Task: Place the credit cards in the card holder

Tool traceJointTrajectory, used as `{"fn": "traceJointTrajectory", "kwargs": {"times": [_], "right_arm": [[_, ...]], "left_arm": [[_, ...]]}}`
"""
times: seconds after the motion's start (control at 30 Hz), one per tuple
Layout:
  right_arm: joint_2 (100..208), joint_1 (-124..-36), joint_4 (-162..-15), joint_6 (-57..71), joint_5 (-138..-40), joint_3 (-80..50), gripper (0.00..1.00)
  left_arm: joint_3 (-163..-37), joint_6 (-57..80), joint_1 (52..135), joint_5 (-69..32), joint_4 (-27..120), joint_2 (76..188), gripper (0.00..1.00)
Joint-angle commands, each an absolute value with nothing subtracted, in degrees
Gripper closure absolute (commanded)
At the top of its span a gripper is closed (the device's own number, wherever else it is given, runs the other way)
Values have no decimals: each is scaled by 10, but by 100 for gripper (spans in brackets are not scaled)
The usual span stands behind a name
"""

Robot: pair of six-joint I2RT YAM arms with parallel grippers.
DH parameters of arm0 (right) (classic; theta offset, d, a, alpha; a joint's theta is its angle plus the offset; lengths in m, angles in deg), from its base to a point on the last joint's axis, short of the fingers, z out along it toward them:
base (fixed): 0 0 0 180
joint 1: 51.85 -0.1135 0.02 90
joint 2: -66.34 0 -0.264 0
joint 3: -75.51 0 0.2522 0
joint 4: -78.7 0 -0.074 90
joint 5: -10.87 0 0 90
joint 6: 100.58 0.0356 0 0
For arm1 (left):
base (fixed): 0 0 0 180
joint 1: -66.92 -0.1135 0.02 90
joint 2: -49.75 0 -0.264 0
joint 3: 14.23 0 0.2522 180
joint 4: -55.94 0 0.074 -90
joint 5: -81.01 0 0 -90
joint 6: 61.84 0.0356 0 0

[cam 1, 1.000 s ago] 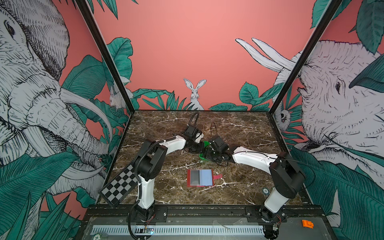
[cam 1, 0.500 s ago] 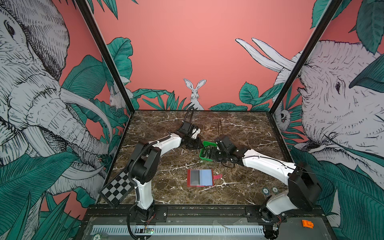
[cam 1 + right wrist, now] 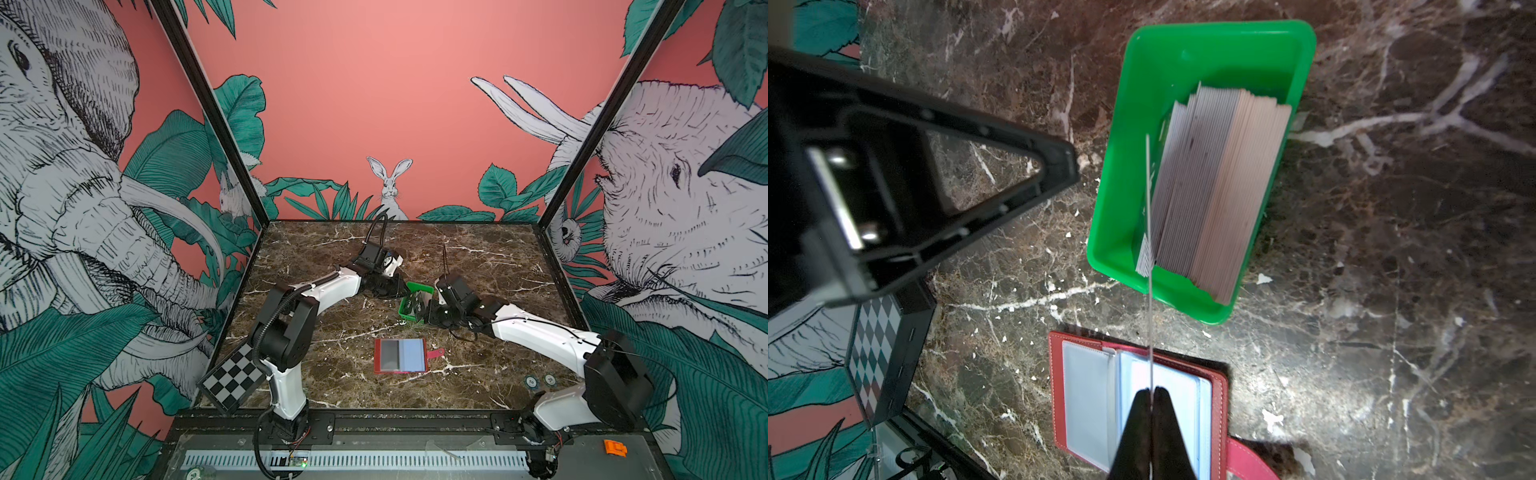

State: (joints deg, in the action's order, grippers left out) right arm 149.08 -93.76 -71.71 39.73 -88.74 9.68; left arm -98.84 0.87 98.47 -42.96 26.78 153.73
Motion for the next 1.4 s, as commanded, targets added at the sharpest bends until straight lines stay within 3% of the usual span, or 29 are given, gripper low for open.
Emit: {"fn": "traceJointTrajectory", "kwargs": {"times": [0.0,0.5,0.93,1.37], "right_arm": [[1484,-933,-754,368,-910,107,100],[1452,-929,-790,315,-943,121,100],[1437,-929,-779,309,-947,115,100],[1364,-927,-751,326,-945,103,100]], "left_arm": [[-956,-5,986,-456,295,1472,80],[-661,-195,1008,-463,580,1257,75],[-518,-368,1046,-415,915,1291,58],[-489,-437,1055,-391,1117,1350,56]]}}
